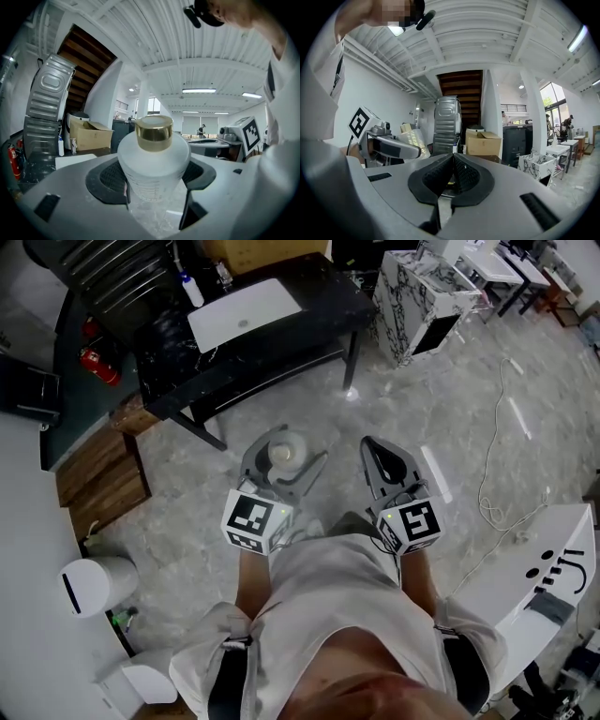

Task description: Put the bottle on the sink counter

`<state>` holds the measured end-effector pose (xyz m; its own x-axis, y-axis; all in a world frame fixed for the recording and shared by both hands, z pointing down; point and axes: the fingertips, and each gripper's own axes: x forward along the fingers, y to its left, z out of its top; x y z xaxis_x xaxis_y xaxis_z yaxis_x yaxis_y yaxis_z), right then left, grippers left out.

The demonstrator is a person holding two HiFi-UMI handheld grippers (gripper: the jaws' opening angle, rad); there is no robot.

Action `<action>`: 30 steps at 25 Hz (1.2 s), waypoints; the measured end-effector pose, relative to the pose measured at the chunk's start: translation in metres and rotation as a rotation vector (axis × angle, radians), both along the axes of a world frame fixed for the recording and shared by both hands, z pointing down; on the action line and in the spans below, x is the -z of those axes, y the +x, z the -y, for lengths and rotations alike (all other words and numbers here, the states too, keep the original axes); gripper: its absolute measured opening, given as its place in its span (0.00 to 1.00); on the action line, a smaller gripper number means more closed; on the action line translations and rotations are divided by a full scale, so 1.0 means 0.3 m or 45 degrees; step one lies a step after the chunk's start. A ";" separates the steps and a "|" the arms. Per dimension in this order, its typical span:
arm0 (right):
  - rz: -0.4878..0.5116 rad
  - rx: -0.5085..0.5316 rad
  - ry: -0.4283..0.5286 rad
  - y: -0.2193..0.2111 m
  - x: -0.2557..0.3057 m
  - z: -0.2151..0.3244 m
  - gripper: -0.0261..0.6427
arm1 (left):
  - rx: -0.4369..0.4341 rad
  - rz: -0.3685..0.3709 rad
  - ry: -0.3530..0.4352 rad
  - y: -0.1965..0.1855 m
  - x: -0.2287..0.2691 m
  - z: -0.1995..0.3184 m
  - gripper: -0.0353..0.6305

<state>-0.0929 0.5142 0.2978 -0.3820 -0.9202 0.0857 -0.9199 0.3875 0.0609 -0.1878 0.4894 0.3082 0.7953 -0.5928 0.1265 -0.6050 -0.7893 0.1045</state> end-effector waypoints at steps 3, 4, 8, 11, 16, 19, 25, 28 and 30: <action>0.001 -0.007 -0.005 0.015 0.000 0.041 0.04 | -0.015 0.007 -0.009 0.021 -0.008 0.037 0.55; 0.002 -0.003 -0.003 0.018 0.002 0.057 0.04 | -0.013 0.010 -0.007 0.026 -0.009 0.052 0.55; 0.013 0.018 0.009 0.042 0.002 0.125 0.04 | 0.006 0.014 -0.005 0.047 -0.012 0.111 0.55; 0.028 0.037 0.011 0.067 -0.003 0.191 0.04 | 0.028 0.037 -0.008 0.068 -0.024 0.169 0.55; 0.040 0.081 0.029 0.118 0.005 0.307 0.04 | 0.061 0.051 -0.004 0.125 -0.016 0.273 0.55; 0.048 0.099 0.031 0.156 0.009 0.370 0.04 | 0.076 0.059 -0.009 0.163 -0.015 0.322 0.55; 0.072 0.135 0.011 0.221 0.003 0.471 0.04 | 0.124 0.078 -0.005 0.221 -0.014 0.419 0.55; 0.076 0.153 0.010 0.253 0.004 0.510 0.04 | 0.151 0.082 -0.003 0.244 -0.006 0.458 0.55; 0.076 0.162 0.010 0.276 0.008 0.533 0.04 | 0.168 0.078 -0.005 0.261 0.002 0.480 0.55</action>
